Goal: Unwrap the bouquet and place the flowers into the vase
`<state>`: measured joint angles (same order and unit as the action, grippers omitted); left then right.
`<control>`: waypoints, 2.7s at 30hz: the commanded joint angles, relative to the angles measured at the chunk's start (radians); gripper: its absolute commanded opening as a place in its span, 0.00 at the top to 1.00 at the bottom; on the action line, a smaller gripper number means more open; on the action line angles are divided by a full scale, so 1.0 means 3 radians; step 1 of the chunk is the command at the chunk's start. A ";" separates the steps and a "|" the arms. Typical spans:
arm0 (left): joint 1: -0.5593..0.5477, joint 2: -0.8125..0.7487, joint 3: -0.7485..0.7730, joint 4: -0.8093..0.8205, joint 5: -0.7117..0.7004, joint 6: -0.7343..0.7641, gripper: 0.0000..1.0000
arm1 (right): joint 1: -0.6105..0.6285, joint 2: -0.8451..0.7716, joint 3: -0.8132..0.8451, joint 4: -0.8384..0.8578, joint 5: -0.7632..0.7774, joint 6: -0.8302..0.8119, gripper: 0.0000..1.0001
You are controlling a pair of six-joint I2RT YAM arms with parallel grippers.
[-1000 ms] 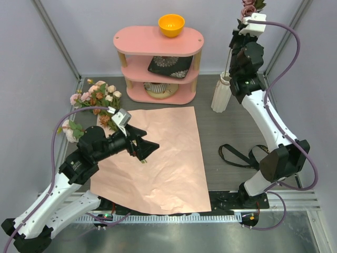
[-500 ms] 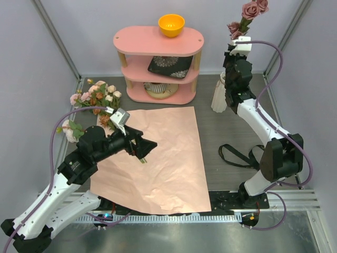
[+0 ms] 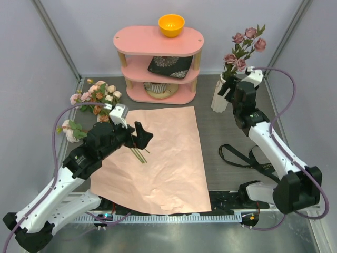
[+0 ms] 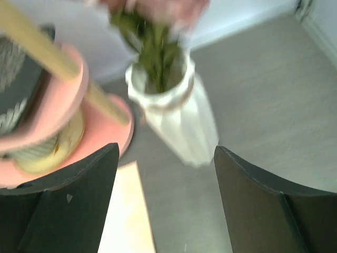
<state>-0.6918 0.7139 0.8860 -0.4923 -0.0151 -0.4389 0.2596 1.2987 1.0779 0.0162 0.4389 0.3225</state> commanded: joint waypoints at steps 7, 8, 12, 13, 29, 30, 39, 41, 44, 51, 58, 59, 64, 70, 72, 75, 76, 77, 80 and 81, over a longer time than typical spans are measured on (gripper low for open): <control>0.0352 0.0417 0.0110 0.0076 -0.0564 -0.0408 0.00 | 0.0846 -0.1051 -0.1382 -0.0801 -0.1263 0.0924 0.23; 0.0449 0.0513 0.0094 0.0092 -0.0447 -0.0449 0.00 | 0.1237 -0.1041 -0.1429 -0.0735 -0.1324 0.0919 0.23; 0.1158 0.0729 -0.0008 0.0066 -0.0206 -0.0878 0.00 | 0.2023 -0.0761 -0.1405 -0.0561 -0.1314 0.0740 0.24; 0.1267 0.0770 -0.0043 0.0051 -0.0185 -0.0940 0.00 | 0.2089 -0.0689 -0.1369 -0.0515 -0.1340 0.0654 0.25; 0.3022 0.1414 -0.0611 0.0158 0.0076 -0.2560 0.13 | 0.2172 -0.0381 -0.1056 -0.0141 -0.1269 0.0485 0.27; 0.3022 0.1460 -0.0662 0.0219 0.0076 -0.2612 0.14 | 0.2167 -0.0427 -0.1107 -0.0151 -0.1259 0.0454 0.27; 0.3017 0.2303 -0.0729 0.0833 -0.0144 -0.3067 0.31 | 0.2162 -0.0862 -0.1246 -0.0473 -0.0927 0.0254 0.25; 0.3017 0.2370 -0.0749 0.0930 -0.0230 -0.3118 0.35 | 0.2162 -0.0923 -0.1256 -0.0509 -0.0896 0.0234 0.24; 0.3017 0.2350 -0.0857 0.1078 -0.0318 -0.3175 0.45 | 0.2162 -0.0949 -0.1266 -0.0560 -0.0849 0.0229 0.24; 0.3032 0.2243 -0.1046 0.1375 -0.0370 -0.3083 0.73 | 0.2167 -0.0888 -0.1134 -0.0652 -0.0798 0.0280 0.25; 0.3083 0.1402 -0.1072 0.1146 -0.0317 -0.2879 1.00 | 0.2162 -0.0827 -0.1016 -0.0785 -0.0686 0.0392 0.25; 0.3083 0.1202 -0.1011 0.1029 -0.0389 -0.2838 1.00 | 0.2162 -0.0832 -0.0970 -0.0811 -0.0650 0.0392 0.24; 0.2997 0.0780 -0.0342 0.0092 -0.0441 -0.2276 1.00 | 0.2152 -0.0806 -0.0730 -0.1142 -0.0451 0.0255 0.24; 0.2405 0.0765 -0.0172 0.1624 0.1214 -0.1555 1.00 | 0.2044 -0.0658 -0.0199 -0.1393 -0.0762 0.0055 0.24; 0.2225 0.0918 -0.0019 0.1967 0.2029 -0.1432 1.00 | 0.2014 -0.0602 0.0052 -0.1434 -0.0940 0.0040 0.25; 0.1923 0.1025 0.0043 0.2228 0.2798 -0.1227 1.00 | 0.2008 -0.0596 0.0328 -0.1496 -0.1268 0.0019 0.25; 0.1750 0.1010 0.0008 0.2305 0.2913 -0.1125 1.00 | 0.2008 -0.0601 0.0385 -0.1521 -0.1415 0.0019 0.24; 0.1647 0.0980 -0.0089 0.2412 0.3000 -0.1059 1.00 | 0.2003 -0.0612 0.0486 -0.1527 -0.1564 0.0060 0.24; 0.1259 0.0827 -0.0289 0.2393 0.3149 -0.0707 1.00 | 0.2003 -0.0647 0.0594 -0.1501 -0.1703 0.0263 0.24; 0.1121 0.0791 -0.0335 0.2357 0.3149 -0.0634 1.00 | 0.2003 -0.0658 0.0605 -0.1435 -0.1688 0.0330 0.24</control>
<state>-0.2443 1.0111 0.8314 0.1196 0.7364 -0.7967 0.8612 1.1278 1.1992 -0.4351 0.0307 0.3618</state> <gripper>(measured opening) 0.039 0.757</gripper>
